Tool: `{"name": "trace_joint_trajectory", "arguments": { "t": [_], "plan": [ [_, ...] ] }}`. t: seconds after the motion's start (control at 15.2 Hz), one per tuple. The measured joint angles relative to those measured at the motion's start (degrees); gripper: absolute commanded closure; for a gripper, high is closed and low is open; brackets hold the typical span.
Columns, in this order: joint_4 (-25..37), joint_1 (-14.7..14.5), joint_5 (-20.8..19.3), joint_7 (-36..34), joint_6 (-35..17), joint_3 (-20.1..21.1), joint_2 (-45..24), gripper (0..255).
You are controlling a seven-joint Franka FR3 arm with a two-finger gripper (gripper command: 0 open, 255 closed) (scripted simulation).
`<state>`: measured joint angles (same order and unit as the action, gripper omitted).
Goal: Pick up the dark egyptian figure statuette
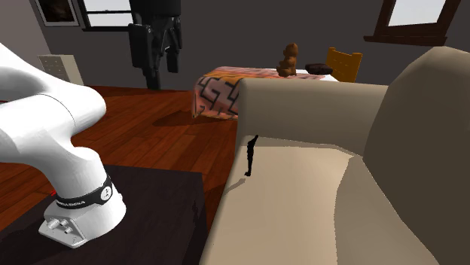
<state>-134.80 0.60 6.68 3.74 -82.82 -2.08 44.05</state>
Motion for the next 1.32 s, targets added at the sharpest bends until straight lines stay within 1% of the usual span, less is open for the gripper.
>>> {"name": "trace_joint_trajectory", "arguments": {
  "t": [0.13,0.33,0.59,0.92,1.32],
  "plan": [
    [-0.6,-0.1,0.3,-0.4,-0.8,0.5,0.0,0],
    [-3.8,-1.0,2.4,-3.2,-5.1,3.4,0.4,0],
    [-8.1,-2.4,5.4,-7.1,-14.1,8.1,-2.2,0],
    [-11.1,-3.9,8.2,-11.5,-24.2,13.6,-6.5,0],
    [-11.1,-5.0,10.0,-17.8,-36.3,20.7,-15.2,0]
  ]
}}
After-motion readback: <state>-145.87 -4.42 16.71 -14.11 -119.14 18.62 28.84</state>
